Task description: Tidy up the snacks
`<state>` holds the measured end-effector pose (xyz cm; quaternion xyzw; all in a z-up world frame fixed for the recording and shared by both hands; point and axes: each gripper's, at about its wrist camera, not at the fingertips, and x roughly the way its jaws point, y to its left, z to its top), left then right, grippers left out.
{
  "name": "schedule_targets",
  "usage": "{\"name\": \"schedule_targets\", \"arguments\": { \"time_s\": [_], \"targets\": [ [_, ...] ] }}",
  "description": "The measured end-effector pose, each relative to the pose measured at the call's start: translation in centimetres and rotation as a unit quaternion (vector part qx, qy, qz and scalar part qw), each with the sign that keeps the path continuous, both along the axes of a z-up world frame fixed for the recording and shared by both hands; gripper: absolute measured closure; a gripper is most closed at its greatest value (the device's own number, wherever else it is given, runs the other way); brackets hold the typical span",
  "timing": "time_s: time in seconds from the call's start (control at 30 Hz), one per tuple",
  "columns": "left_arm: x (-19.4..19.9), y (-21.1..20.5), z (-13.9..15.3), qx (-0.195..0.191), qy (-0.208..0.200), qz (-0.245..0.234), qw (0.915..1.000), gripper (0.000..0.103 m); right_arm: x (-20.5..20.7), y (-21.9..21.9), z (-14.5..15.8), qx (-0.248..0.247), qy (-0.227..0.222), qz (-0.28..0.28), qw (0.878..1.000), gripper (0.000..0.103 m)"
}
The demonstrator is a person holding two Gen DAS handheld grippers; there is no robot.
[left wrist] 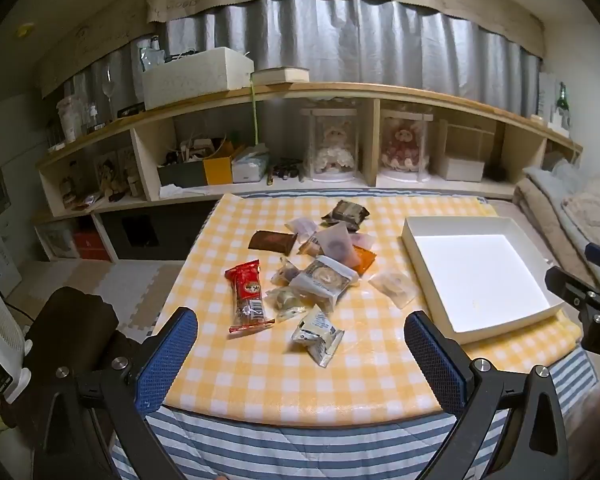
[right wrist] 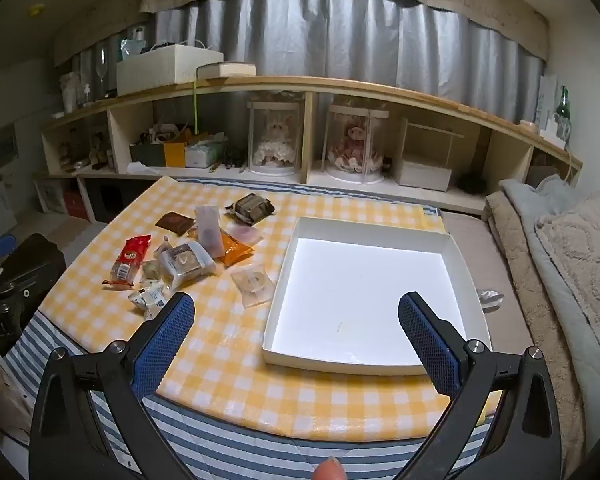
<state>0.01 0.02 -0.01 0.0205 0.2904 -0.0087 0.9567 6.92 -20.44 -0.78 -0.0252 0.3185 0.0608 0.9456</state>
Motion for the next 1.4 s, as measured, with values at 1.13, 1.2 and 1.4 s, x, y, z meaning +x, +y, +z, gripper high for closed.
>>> {"name": "schedule_targets", "arguments": {
  "time_s": [1.13, 1.2, 1.4],
  "targets": [
    [-0.46, -0.30, 0.52, -0.003, -0.013, -0.006, 0.9999, 0.000, -0.63, 0.02, 0.65, -0.001, -0.021, 0.003, 1.000, 0.000],
    [-0.47, -0.30, 0.51, -0.003, -0.013, -0.006, 0.9999, 0.000, -0.69, 0.01, 0.67, -0.002, -0.022, 0.003, 1.000, 0.000],
    [-0.48, -0.25, 0.47, -0.004, -0.013, -0.005, 0.9999, 0.000, -0.42, 0.27, 0.91, -0.013, -0.019, 0.012, 1.000, 0.000]
  ]
}}
